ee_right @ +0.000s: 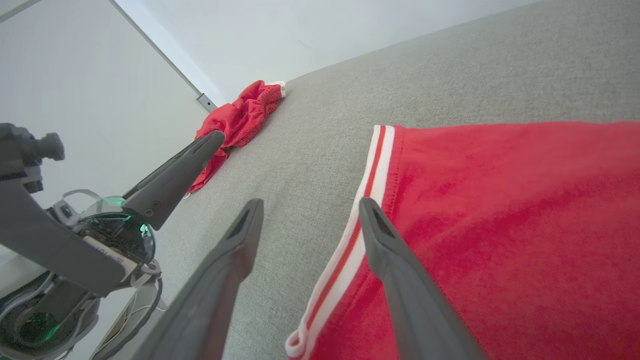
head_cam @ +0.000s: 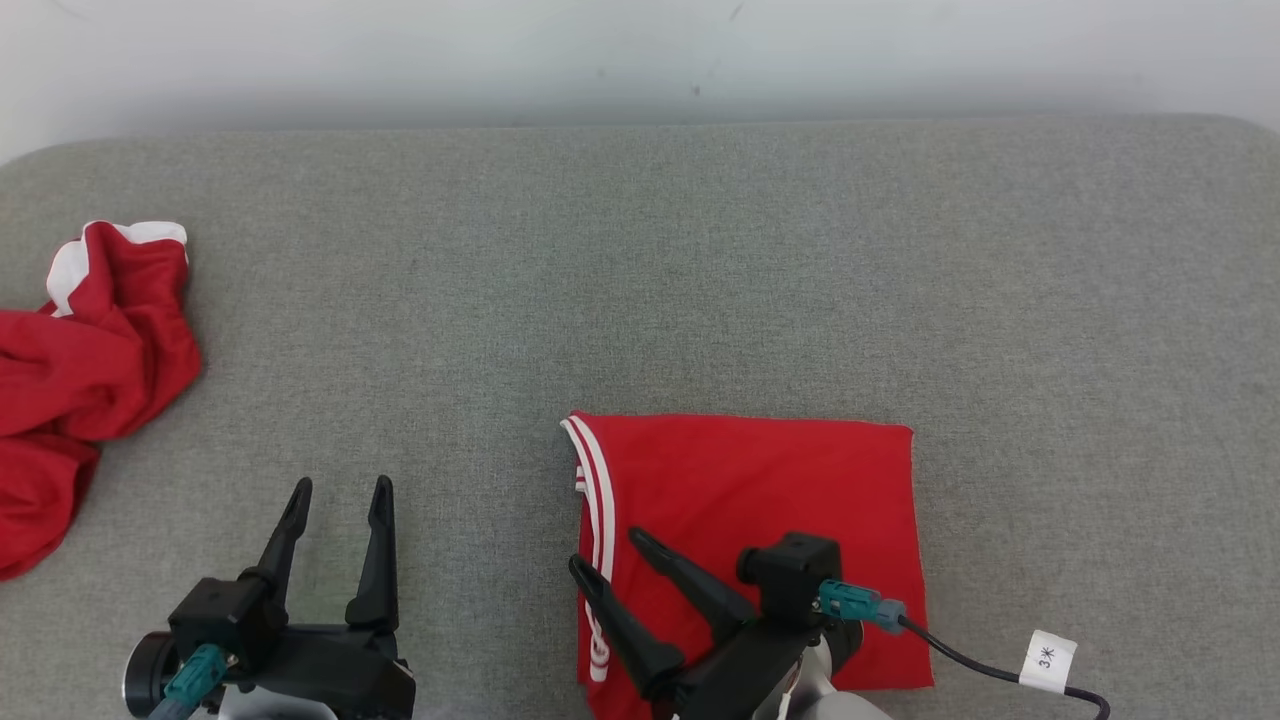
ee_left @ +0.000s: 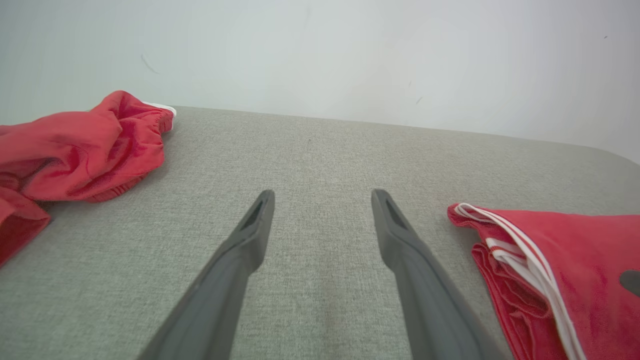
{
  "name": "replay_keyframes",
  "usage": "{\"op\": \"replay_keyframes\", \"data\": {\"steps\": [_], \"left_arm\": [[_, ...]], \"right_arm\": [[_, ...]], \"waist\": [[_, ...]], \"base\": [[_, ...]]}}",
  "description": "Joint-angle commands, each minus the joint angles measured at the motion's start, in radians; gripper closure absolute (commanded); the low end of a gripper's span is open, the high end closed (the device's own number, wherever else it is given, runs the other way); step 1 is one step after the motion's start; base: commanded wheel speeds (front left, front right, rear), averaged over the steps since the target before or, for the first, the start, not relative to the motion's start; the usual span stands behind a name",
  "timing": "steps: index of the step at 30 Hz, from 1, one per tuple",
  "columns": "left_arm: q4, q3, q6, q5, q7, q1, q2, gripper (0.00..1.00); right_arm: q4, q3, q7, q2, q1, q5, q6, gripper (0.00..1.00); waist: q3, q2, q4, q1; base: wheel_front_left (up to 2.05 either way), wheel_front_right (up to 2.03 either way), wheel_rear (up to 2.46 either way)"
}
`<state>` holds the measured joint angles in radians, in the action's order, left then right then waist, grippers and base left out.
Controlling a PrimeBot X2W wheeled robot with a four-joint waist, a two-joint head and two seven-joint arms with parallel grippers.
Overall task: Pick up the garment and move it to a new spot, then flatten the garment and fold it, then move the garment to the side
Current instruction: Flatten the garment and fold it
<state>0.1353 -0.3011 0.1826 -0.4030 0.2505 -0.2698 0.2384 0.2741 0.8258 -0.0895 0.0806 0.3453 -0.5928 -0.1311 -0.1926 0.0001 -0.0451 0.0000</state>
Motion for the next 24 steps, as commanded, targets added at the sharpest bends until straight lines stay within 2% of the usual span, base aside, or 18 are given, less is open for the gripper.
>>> {"op": "replay_keyframes", "data": {"steps": [1, 5, 8, 15, 20, 24], "left_arm": [[0.004, 0.000, 0.004, -0.007, 0.005, -0.007, -0.001, 0.00], [0.006, 0.006, 0.005, -0.010, 0.007, -0.005, 0.005, 0.00], [0.006, 0.009, 0.010, -0.009, 0.007, -0.001, 0.005, 0.00], [-0.010, 0.024, 0.018, -0.011, 0.010, 0.012, 0.012, 0.00], [-0.029, 0.035, 0.019, -0.007, 0.012, 0.024, 0.011, 0.00], [-0.036, 0.040, 0.014, 0.007, 0.014, 0.029, 0.012, 0.00]], "right_arm": [[-0.011, 0.006, 0.002, -0.002, 0.011, -0.016, 0.000, 0.00], [-0.093, -0.007, -0.023, 0.031, 0.003, -0.029, 0.000, 0.00], [-0.169, -0.064, -0.049, 0.063, -0.022, -0.029, 0.000, 0.00], [-0.287, -0.336, -0.089, 0.097, -0.098, 0.068, 0.000, 0.00], [-0.313, -0.521, -0.083, 0.103, -0.153, 0.195, 0.000, 0.00], [-0.319, -0.623, -0.069, 0.106, -0.202, 0.297, 0.000, 0.00]], "waist": [[-0.001, -0.0001, 0.000, 0.0000], [-0.003, -0.0001, 0.005, 0.0000], [0.000, -0.0001, 0.010, 0.0000], [0.014, -0.0001, 0.022, 0.0000], [0.035, -0.0001, 0.023, 0.0000], [0.060, -0.0001, 0.019, 0.0000]], "base": [[0.00, 0.00, 0.00], [0.00, 0.00, 0.00], [0.00, 0.00, 0.00], [0.00, 0.00, 0.00], [0.00, 0.00, 0.00], [0.00, 0.00, 0.00]]}}
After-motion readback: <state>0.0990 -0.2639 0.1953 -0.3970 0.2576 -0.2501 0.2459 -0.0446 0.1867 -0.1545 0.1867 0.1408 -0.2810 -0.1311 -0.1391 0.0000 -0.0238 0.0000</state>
